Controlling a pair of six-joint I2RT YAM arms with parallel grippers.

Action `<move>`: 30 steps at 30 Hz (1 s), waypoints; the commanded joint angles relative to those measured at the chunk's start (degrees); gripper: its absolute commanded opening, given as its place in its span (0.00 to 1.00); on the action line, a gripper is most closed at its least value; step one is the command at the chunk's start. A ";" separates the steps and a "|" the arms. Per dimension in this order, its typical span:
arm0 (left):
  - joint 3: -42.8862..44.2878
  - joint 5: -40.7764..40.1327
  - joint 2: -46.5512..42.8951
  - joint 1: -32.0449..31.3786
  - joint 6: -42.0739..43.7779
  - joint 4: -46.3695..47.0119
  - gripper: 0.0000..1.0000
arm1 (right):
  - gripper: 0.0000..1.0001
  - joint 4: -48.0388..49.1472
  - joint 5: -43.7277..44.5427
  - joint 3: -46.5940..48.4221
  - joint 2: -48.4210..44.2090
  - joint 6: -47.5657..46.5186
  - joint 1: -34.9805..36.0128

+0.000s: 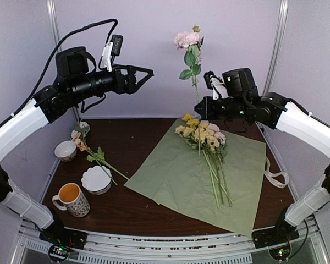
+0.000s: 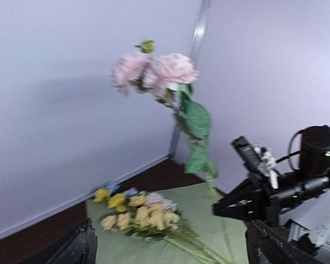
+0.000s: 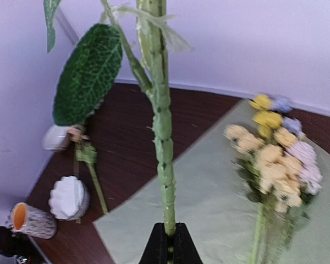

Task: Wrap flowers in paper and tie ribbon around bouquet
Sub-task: Pass from the left arm to the right, then place the fake flower on the flattened wrapping paper.

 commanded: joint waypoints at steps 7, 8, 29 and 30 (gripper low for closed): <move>-2.30 -21.37 13.31 21.07 1.13 -32.29 0.98 | 0.00 -23.28 17.27 -7.54 11.25 0.71 -7.27; -3.64 -22.44 14.08 22.49 0.99 -32.35 0.98 | 0.00 -22.87 16.93 -8.07 12.45 1.19 -7.55; -7.84 -22.72 30.06 36.92 -4.76 -32.27 0.64 | 0.57 -21.11 15.63 -10.71 13.79 3.31 -8.71; -8.01 -22.87 30.45 37.00 -4.91 -32.11 0.64 | 0.57 -20.87 15.16 -10.80 13.65 3.18 -8.63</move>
